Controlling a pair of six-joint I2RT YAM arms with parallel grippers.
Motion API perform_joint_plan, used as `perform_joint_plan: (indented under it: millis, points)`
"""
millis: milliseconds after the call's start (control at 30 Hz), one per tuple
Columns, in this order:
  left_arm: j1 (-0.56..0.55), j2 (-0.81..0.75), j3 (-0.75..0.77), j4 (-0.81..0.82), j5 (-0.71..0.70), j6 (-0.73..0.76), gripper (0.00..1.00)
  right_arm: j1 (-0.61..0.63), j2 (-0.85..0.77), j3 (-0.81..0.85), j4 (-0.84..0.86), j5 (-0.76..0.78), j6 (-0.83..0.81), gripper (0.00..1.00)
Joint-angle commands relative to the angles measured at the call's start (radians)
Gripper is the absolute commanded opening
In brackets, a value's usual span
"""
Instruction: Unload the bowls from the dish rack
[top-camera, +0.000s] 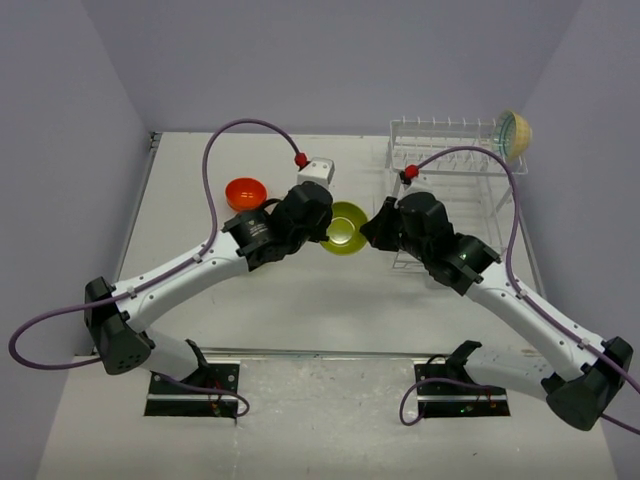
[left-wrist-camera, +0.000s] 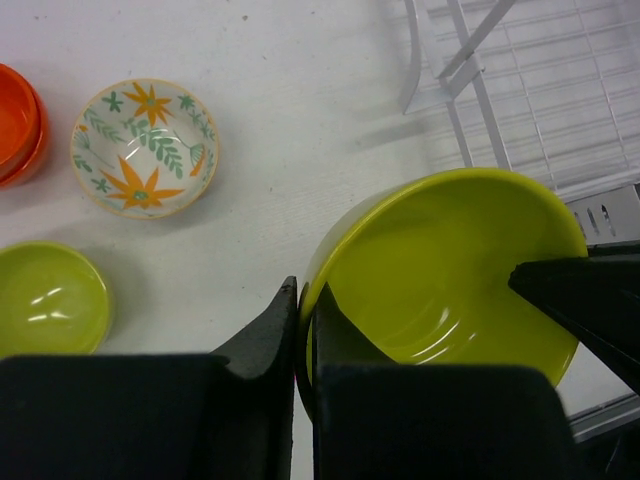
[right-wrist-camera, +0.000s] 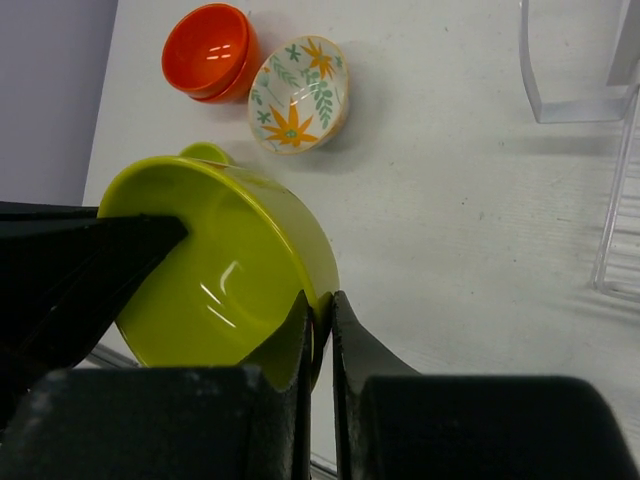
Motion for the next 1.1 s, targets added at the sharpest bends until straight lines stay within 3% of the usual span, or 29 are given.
perform_joint_plan:
  millis: [0,67,100,133,167,200,367,533,900,1067]
  points:
    - [0.018,0.004,0.024,-0.07,-0.144,-0.025,0.0,0.0,-0.045,0.003,0.095,-0.005,0.027,0.0]
    - [0.038,-0.005,0.016,-0.086,-0.19,-0.055,0.0,0.0,-0.059,-0.011,0.121,-0.022,0.016,0.27]
    - [0.055,-0.012,0.007,-0.084,-0.172,-0.065,0.0,-0.001,-0.062,-0.012,0.125,-0.023,0.013,0.48]
    - [0.078,-0.043,-0.023,-0.063,-0.149,-0.069,0.0,0.0,-0.067,-0.011,0.104,-0.004,0.012,0.78]
    - [0.137,-0.066,-0.046,-0.042,-0.12,-0.069,0.0,0.0,-0.072,0.004,0.083,0.009,0.004,0.81]
    - [0.177,-0.092,-0.078,0.013,-0.025,-0.063,0.0,-0.001,-0.087,0.012,0.06,0.024,-0.005,0.82]
    - [0.504,-0.298,-0.321,0.136,0.127,-0.095,0.0,-0.003,-0.225,-0.024,-0.008,0.107,-0.054,0.88]
    - [0.791,-0.272,-0.48,0.244,0.328,-0.149,0.0,-0.003,-0.329,-0.075,-0.011,0.102,-0.079,0.91]
    - [0.827,-0.197,-0.638,0.4,0.429,-0.169,0.0,-0.001,-0.338,-0.14,-0.034,0.128,-0.111,0.96]
    - [0.827,-0.218,-0.68,0.391,0.394,-0.165,0.0,-0.001,-0.352,-0.153,-0.036,0.127,-0.111,0.96]
